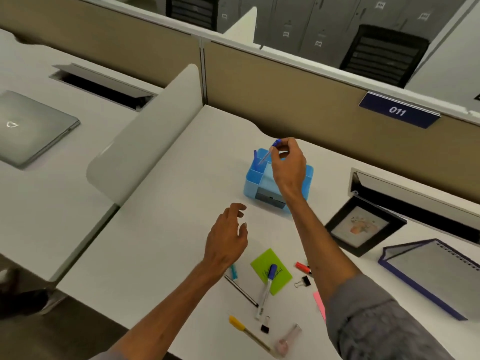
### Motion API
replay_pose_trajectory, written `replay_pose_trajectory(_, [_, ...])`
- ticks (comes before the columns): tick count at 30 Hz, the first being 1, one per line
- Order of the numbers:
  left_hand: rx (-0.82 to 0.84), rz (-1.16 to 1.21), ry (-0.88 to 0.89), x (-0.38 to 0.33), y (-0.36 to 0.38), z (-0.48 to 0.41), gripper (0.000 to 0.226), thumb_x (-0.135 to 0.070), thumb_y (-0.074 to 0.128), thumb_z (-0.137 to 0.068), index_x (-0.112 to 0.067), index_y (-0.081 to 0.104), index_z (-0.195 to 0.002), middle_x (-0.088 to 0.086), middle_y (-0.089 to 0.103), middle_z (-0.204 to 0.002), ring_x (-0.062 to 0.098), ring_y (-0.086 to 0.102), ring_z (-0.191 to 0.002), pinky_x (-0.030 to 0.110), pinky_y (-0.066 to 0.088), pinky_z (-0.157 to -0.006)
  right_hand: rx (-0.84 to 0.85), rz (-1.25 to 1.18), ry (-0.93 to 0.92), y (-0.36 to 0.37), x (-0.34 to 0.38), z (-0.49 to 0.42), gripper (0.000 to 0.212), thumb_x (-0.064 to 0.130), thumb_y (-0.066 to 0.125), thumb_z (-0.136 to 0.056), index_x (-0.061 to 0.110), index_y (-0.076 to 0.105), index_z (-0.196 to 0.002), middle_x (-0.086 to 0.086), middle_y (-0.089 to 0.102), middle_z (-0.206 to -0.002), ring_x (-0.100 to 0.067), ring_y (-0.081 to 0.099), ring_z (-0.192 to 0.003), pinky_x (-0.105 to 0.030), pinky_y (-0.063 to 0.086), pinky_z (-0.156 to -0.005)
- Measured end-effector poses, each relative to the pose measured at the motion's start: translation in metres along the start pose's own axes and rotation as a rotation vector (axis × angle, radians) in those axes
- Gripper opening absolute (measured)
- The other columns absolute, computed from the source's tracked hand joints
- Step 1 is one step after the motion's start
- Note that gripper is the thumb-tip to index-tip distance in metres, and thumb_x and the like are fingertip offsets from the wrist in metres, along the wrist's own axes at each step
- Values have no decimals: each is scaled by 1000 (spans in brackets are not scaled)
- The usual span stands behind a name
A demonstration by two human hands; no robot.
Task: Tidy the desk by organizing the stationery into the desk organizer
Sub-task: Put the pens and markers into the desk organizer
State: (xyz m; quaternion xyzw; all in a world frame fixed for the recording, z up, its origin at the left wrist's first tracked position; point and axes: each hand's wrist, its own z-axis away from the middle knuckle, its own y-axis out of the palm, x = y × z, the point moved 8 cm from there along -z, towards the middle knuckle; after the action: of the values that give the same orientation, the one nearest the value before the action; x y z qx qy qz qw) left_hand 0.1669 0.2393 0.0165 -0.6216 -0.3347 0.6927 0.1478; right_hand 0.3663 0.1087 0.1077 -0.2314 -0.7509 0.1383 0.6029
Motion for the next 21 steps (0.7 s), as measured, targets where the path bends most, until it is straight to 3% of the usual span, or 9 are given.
replay_pose_trajectory(8, [68,-1,-71,42,-3,-30,41,-23,60,-102,-33,48,-140,-12,63,-125,9,66,-97,27,58,-81,59,197,50,69,-39,-29,21,39,70,-98,23,63,-110,1,73,-106,-19,68,-98,-48,56,-97])
replay_pose_trajectory(21, [91,21,-80,42,12,-25,40,-22,60,-102,-33,49,-139,-12,65,-122,9,66,-95,30,59,-80,180,248,-4,83,-48,-24,16,34,72,-98,24,68,-110,2,75,-111,-18,65,-108,-40,38,-104])
